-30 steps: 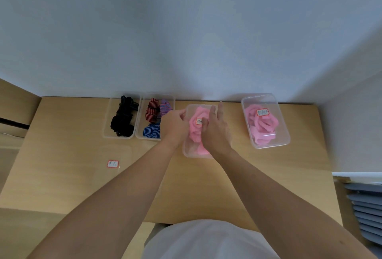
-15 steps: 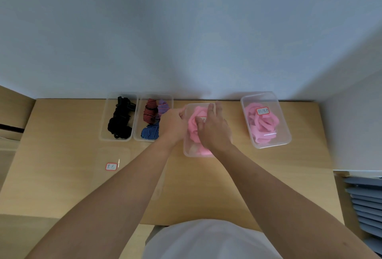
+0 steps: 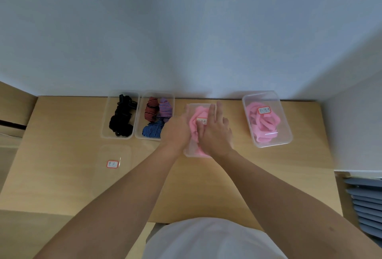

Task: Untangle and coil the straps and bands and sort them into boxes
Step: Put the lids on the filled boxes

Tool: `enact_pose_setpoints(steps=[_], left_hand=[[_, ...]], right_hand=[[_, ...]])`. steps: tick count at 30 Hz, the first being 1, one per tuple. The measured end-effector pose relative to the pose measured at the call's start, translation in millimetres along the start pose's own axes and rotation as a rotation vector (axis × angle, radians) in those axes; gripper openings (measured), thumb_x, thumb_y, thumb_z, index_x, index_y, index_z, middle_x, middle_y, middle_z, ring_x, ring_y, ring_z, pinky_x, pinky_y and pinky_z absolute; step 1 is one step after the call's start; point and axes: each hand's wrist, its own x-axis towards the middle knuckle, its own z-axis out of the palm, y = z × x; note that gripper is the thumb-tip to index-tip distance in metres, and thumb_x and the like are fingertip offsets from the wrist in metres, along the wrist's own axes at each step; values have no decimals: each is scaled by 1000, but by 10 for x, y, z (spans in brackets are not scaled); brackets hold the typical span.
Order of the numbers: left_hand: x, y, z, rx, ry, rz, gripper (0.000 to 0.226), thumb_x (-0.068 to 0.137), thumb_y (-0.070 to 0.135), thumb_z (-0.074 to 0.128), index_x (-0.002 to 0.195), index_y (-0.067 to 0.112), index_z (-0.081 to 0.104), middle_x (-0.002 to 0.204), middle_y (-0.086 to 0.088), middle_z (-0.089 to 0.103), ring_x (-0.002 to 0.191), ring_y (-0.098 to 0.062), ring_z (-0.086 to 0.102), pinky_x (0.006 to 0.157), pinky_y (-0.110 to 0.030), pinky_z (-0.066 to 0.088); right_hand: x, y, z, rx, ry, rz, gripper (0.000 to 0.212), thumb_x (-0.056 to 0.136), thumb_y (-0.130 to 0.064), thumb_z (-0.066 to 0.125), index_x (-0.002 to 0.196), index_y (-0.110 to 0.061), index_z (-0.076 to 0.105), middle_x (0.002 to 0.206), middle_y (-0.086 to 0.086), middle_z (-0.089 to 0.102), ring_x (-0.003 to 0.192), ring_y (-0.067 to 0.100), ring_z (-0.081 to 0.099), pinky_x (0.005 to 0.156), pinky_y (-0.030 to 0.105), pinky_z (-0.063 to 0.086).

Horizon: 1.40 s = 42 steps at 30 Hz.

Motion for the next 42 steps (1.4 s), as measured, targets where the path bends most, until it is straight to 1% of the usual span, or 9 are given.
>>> enact_pose_setpoints(steps=[5,10,15,18,21,27,34,37,42], left_hand=[[-444,155,249,-124,49,-48,60,109,44,26,163,25,9,134,-12,51,112,-32,59,81,-42,51],[-538,65,408,-92,76,-8,74,101,50,26,162,14,7,141,-15,44,111,-34,58,78,-46,54],[-532,66,382,28,46,-6,84,96,61,28,162,13,6,158,-14,29,133,-34,41,92,-47,52],[-530,72,367,73,35,1,85,98,58,33,163,13,1,170,-10,0,149,-34,21,107,-46,46],[-502,53,369,118,30,28,86,99,60,29,162,9,0,170,-8,-11,154,-34,11,119,-46,33],[-407,-64,300,219,-94,203,126,70,93,-14,160,5,-8,167,-8,-25,156,-34,-6,127,-46,3],[-344,-146,-7,76,-346,314,121,85,76,52,156,20,-28,154,10,-50,157,-28,5,125,-48,20],[-300,-118,-143,69,-441,304,119,90,61,62,155,21,-29,153,8,-50,154,-22,22,116,-38,33],[-313,-62,-181,67,-419,270,117,89,54,68,159,24,-21,160,9,-40,152,-19,27,111,-38,39]], right_hand=[[5,-21,-22,11,-16,25,71,103,-51,23,159,-11,5,168,-1,-15,150,31,13,107,54,36],[1,83,16,193,73,-85,59,106,-32,35,157,-6,25,169,5,4,150,27,23,112,47,37],[-24,261,45,209,55,-199,66,102,-40,19,157,-2,25,169,12,5,152,30,22,109,46,43],[-11,360,-27,103,-32,-287,69,101,-43,15,158,-4,21,168,16,4,154,37,14,110,53,41],[-19,576,-133,-41,-129,-469,72,100,-50,18,161,-11,12,168,11,-6,155,36,4,115,52,36],[-108,815,-253,-148,-252,-581,96,90,-81,22,160,-24,-11,165,2,-27,155,33,-3,123,49,22],[-85,714,-417,-192,-389,-512,114,79,-91,34,158,-28,-19,159,-7,-40,155,27,-12,124,46,16],[-71,663,-459,-166,-440,-484,115,79,-86,45,156,-31,-21,157,-10,-43,156,24,-9,123,45,21],[-107,578,-508,-58,-485,-398,112,85,-67,63,157,-35,-16,155,-16,-43,154,25,15,114,41,34]])
